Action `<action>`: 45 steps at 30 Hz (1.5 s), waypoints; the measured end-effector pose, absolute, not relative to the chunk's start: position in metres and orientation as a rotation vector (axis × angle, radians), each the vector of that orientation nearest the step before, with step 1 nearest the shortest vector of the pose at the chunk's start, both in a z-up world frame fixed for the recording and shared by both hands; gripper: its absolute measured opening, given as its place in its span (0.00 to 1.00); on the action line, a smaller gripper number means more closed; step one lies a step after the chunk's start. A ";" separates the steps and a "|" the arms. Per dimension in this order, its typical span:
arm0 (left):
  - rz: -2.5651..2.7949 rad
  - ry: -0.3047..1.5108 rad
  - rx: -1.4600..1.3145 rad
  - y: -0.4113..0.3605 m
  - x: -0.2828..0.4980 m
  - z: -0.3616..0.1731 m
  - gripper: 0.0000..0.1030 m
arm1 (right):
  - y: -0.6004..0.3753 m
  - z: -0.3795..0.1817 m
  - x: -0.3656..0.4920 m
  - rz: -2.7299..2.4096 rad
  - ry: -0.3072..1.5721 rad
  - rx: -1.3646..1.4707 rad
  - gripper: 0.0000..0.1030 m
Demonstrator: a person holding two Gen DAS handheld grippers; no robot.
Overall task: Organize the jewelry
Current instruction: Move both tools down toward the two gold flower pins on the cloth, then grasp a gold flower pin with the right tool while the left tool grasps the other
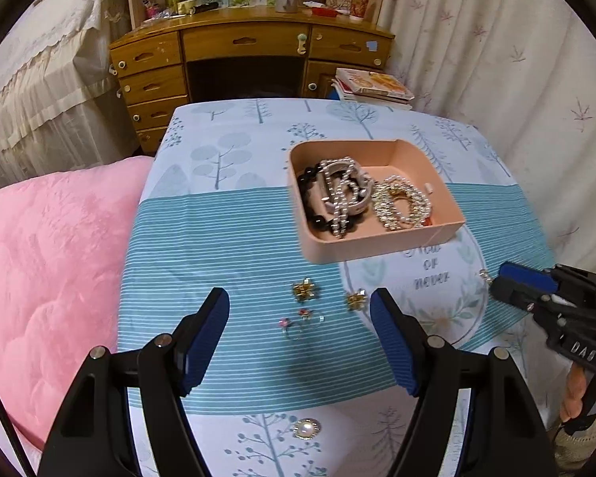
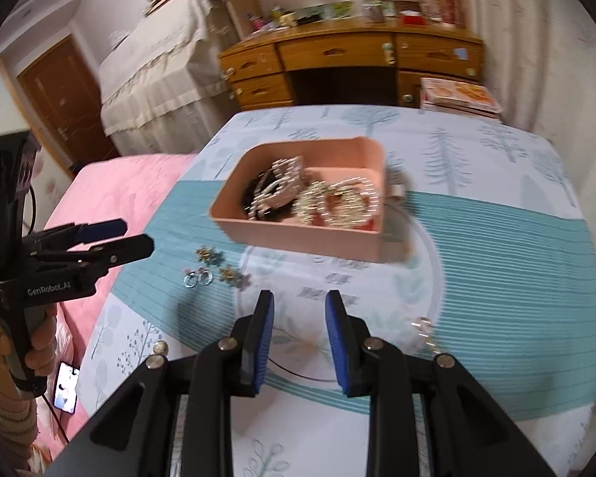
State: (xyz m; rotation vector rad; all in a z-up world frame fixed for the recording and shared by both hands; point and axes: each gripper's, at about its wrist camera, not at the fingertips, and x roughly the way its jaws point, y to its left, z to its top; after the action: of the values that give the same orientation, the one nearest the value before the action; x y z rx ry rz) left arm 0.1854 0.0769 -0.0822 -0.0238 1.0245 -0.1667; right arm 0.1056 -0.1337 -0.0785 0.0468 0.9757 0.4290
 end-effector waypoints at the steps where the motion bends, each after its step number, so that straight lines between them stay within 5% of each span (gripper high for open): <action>1: -0.164 1.024 -0.022 0.079 0.186 -0.084 0.70 | -0.126 -0.082 0.107 0.443 0.976 0.033 0.26; 8: -0.173 1.044 0.000 0.091 0.187 -0.105 0.69 | -0.074 -0.105 0.115 0.522 0.979 -0.081 0.26; 13: -0.205 1.064 -0.003 0.098 0.187 -0.121 0.58 | -0.052 -0.119 0.122 0.545 0.981 -0.111 0.26; 45: -0.245 1.111 -0.181 0.086 0.225 -0.144 0.58 | -0.040 -0.146 0.132 0.512 0.963 -0.103 0.25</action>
State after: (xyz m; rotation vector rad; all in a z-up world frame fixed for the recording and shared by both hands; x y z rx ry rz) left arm 0.2247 0.0860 -0.1438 -0.1808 1.1106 -0.2452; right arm 0.1322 -0.0396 -0.1456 -0.1028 0.9629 0.5120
